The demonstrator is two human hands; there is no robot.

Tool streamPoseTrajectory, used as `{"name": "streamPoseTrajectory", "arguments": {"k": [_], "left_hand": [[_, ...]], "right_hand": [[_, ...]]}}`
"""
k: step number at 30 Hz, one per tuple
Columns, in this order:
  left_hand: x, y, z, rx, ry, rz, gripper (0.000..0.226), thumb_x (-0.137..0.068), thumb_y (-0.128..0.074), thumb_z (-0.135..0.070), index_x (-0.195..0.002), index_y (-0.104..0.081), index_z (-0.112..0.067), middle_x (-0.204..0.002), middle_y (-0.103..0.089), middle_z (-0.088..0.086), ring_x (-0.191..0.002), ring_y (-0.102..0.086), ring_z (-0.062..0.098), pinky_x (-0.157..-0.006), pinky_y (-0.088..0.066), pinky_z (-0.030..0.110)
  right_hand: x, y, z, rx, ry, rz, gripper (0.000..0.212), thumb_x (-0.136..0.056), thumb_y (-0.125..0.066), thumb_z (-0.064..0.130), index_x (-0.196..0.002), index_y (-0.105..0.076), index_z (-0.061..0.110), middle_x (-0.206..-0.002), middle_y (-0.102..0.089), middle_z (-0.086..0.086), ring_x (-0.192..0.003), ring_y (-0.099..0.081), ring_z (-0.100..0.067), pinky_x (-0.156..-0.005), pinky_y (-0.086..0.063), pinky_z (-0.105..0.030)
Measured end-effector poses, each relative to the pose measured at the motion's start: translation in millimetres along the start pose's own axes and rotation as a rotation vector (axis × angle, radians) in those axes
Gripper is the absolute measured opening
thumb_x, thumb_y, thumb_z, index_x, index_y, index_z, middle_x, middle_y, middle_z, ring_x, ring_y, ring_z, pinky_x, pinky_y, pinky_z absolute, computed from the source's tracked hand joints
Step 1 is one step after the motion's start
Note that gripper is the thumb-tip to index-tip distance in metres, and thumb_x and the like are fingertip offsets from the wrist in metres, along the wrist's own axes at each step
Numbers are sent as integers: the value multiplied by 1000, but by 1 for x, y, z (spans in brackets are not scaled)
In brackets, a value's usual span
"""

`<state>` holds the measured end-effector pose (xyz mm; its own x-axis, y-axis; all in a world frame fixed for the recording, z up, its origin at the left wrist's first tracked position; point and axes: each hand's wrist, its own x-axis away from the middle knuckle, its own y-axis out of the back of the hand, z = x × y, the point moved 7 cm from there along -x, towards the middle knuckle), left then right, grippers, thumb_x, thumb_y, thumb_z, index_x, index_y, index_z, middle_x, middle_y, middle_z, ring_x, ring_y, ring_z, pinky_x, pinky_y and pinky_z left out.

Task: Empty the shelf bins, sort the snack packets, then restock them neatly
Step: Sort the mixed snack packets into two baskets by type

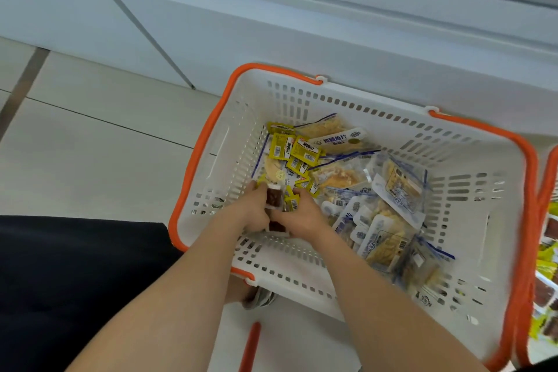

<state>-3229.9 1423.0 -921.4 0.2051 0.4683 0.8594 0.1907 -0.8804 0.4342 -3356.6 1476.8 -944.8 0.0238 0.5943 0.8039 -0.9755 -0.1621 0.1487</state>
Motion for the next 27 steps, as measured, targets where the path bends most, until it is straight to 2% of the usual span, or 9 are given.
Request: {"name": "streamPoseTrajectory", "arguments": {"k": [3,7,10,13,15,17,19,23,27], "left_hand": [[6,0,-4,46,-27,41,78,-91,-58,1,-161,-32,-21,-164,-25,7,-145,-40,33,-114,-42,38],[8,2,0,274,48,-5,77,-87,-67,8,-155,-44,-18,-144,-49,10,-122,-61,32,-95,-56,33],[3,-9,8,595,160,50,68,-80,-73,19,-138,-51,-8,-120,-64,14,-106,-71,32,-92,-62,46],[1,-11,9,807,233,59,59,-78,-73,24,-128,-52,1,-117,-70,21,-96,-76,35,-84,-65,48],[2,-15,7,787,243,99,54,-80,-72,23,-125,-52,0,-117,-70,23,-95,-77,37,-82,-65,48],[1,-20,5,678,213,151,47,-82,-72,16,-123,-59,-3,-111,-73,23,-94,-77,35,-84,-64,53],[-5,-27,8,605,209,150,49,-81,-74,5,-126,-59,-8,-108,-73,22,-90,-75,33,-82,-64,57],[2,-22,4,551,213,73,39,-88,-77,-5,-117,-53,-14,-111,-70,15,-91,-76,29,-70,-65,38],[8,-20,-1,713,180,158,57,-82,-72,17,-132,-54,-6,-116,-71,22,-94,-77,37,-84,-65,50]], "right_hand": [[-4,10,4,93,70,-167,86,-88,-81,43,-156,-36,14,-148,-55,-9,-131,-56,-32,-102,-51,-44],[-6,15,5,115,85,-172,77,-93,-78,32,-157,-39,15,-155,-50,-9,-140,-49,-32,-110,-45,-43],[-3,13,7,153,83,-154,70,-93,-74,25,-155,-40,19,-151,-53,-7,-133,-54,-30,-98,-46,-35],[-1,11,3,189,21,-89,69,-91,-69,17,-153,-38,20,-141,-58,-8,-116,-59,-30,-85,-47,-33],[3,7,3,270,-9,-42,67,-89,-68,15,-148,-37,15,-133,-60,-11,-108,-58,-30,-86,-53,-39],[9,0,2,483,-4,-26,65,-88,-69,19,-143,-36,12,-134,-56,-15,-119,-55,-35,-97,-52,-47],[17,-8,1,697,18,-34,67,-90,-70,21,-145,-32,11,-145,-42,-19,-133,-40,-40,-109,-43,-50],[21,-10,-5,732,32,22,83,-89,-67,2,-155,-18,18,-152,-15,-20,-142,-22,-46,-115,-36,-55],[16,-6,-8,700,58,78,87,-88,-73,12,-154,-18,30,-142,-32,-20,-134,-38,-47,-108,-45,-55]]}}
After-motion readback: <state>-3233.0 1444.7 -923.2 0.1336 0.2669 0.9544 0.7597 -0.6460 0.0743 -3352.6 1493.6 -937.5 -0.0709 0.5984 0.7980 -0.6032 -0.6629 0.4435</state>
